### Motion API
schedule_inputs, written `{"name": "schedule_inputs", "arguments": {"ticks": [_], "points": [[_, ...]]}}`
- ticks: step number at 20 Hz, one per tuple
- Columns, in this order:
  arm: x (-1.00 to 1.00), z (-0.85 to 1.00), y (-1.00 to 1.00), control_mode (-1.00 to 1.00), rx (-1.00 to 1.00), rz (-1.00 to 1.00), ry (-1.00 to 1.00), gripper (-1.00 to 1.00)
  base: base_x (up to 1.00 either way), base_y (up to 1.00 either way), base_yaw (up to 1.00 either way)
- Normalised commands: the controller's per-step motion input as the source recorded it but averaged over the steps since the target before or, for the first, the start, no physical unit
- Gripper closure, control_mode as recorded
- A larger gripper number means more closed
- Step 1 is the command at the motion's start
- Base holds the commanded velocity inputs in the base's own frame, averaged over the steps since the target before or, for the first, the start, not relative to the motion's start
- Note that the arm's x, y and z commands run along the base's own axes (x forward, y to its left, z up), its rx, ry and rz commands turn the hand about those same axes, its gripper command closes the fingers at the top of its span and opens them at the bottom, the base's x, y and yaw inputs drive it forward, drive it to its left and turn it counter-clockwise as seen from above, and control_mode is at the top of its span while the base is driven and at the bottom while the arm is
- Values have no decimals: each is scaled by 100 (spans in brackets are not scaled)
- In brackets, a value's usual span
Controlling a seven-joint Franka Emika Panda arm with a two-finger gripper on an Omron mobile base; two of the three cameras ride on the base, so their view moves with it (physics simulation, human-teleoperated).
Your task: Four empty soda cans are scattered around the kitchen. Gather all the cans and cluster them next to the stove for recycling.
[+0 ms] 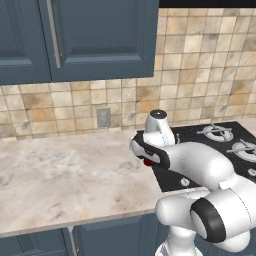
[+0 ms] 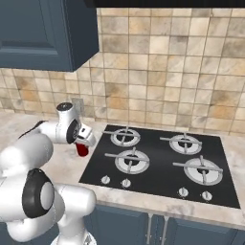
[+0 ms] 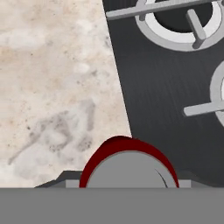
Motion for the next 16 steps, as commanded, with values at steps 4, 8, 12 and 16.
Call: {"name": "schedule_inputs", "arguments": {"ticks": [4,8,12,16], "points": [[47,0,30,-100,0,0,0,100,0,0,0],[6,0,17,-100,0,1,6,100,0,0,0],[0,-5,2,-100,0,3,8,100,0,0,0],[1,-20,0,-100,0,2,10,100,0,0,0]]}}
